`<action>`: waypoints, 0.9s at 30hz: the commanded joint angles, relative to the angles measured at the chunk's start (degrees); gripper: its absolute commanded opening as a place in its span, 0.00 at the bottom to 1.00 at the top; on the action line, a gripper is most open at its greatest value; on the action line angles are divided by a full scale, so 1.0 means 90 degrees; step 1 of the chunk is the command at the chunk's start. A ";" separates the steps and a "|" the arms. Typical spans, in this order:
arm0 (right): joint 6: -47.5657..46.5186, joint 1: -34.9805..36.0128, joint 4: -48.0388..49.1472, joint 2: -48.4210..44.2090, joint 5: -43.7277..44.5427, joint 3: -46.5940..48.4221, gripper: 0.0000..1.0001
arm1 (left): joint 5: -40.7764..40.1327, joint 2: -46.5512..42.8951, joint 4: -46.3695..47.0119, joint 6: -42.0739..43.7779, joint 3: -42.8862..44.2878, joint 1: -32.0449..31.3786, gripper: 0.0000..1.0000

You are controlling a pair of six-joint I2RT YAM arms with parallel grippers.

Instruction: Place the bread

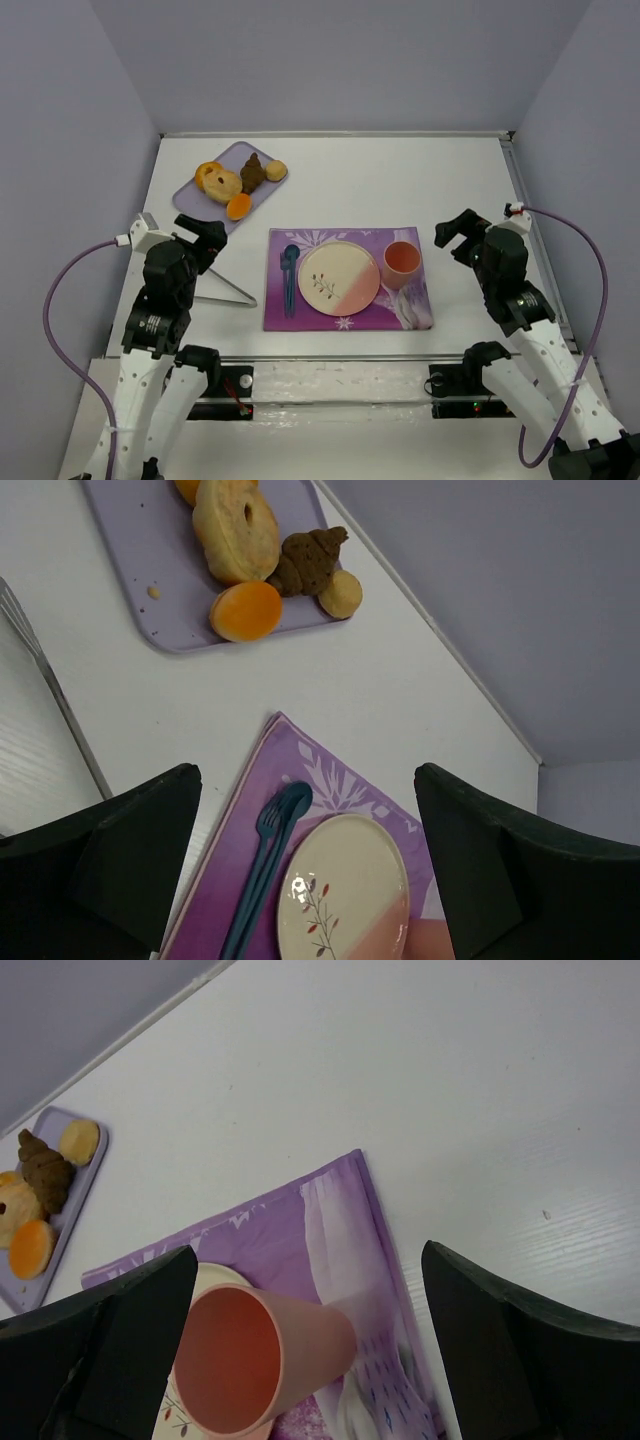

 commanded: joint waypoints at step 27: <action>-0.0068 -0.0012 0.0064 0.0736 0.0045 0.0078 1.00 | -0.0423 0.2963 -0.1747 -0.1806 0.0000 0.0014 0.99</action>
